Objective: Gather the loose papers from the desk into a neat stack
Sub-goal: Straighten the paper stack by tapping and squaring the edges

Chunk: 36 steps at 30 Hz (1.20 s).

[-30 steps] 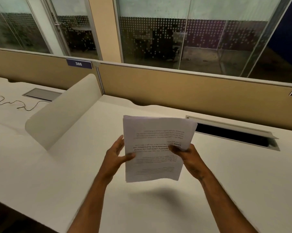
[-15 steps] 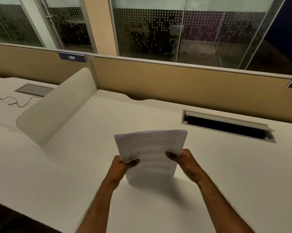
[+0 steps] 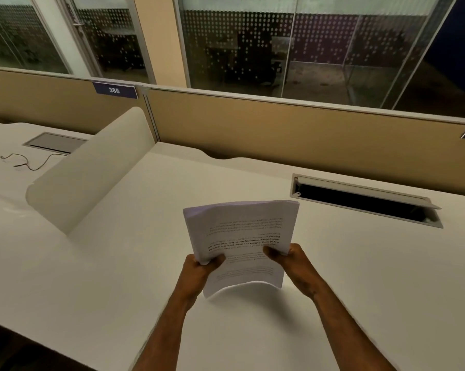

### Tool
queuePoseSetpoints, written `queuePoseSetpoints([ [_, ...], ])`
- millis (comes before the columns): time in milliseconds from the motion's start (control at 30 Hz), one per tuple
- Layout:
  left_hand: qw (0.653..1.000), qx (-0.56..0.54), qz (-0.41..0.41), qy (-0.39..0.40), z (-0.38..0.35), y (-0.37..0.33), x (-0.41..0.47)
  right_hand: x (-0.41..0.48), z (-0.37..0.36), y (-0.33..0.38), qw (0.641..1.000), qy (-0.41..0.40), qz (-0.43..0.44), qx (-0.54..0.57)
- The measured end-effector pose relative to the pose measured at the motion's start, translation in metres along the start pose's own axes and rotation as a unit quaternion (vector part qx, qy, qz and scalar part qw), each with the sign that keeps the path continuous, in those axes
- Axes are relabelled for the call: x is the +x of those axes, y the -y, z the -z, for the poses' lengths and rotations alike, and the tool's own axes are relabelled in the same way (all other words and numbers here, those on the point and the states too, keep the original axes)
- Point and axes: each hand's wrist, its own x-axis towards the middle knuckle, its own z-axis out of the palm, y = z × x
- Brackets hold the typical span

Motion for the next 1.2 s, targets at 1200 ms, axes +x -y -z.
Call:
queuePoseSetpoints([
  [1200,0.998,0.025,-0.047,0.028,0.056,-0.065,0.019,-0.005,0.027,0.029,0.999,-0.009,0.026,0.044],
])
